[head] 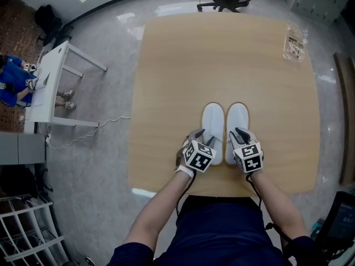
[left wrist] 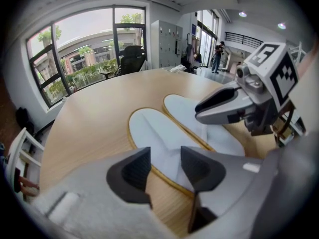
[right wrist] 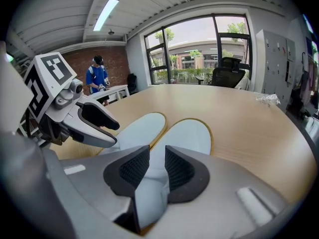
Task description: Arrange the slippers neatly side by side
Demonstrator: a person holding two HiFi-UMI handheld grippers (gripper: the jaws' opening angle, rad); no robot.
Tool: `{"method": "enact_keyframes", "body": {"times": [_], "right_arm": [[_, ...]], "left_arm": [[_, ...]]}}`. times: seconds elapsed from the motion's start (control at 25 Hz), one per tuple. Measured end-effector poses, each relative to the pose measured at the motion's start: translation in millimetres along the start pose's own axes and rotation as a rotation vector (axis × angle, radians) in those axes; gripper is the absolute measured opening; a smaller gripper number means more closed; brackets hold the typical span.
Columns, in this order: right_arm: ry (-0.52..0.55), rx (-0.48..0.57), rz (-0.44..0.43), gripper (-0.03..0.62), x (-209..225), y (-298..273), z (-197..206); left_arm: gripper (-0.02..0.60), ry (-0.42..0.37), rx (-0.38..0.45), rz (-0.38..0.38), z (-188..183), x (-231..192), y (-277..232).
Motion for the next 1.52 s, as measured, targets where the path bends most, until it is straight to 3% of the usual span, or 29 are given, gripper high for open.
{"method": "enact_keyframes", "body": {"times": [0.16, 0.28, 0.44, 0.76, 0.92, 1.08, 1.52], "right_arm": [[-0.02, 0.05, -0.024, 0.101, -2, 14, -14], [-0.052, 0.118, -0.055, 0.095, -6, 32, -32], [-0.084, 0.218, -0.093, 0.066, -8, 69, -56], [-0.027, 0.428, -0.099, 0.014, -22, 160, -127], [0.024, 0.48, -0.103, 0.012, -39, 189, -150], [0.004, 0.532, -0.091, 0.012, -49, 212, -163], [-0.006, 0.628, -0.018, 0.012, -49, 233, -180]], "left_arm": [[0.189, 0.079, 0.088, 0.012, -17, 1, 26], [0.16, 0.136, 0.2, 0.032, -38, 4, 60], [0.016, 0.185, 0.384, 0.078, -66, 17, 113], [0.003, 0.104, 0.578, 0.118, -109, 49, 191], [0.003, 0.046, 0.631, 0.127, -131, 52, 218], [0.003, 0.032, 0.692, 0.152, -148, 59, 238], [0.003, 0.017, 0.731, 0.163, -163, 58, 240]]}}
Point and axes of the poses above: the fingertips, and each gripper's own axes: y backward along the fingers, x to its right, z out of its underside, the point moved 5 cm from there along y, backward along the fingers, and after that the axes turned 3 degrees about -z, right-handed, at the moved point
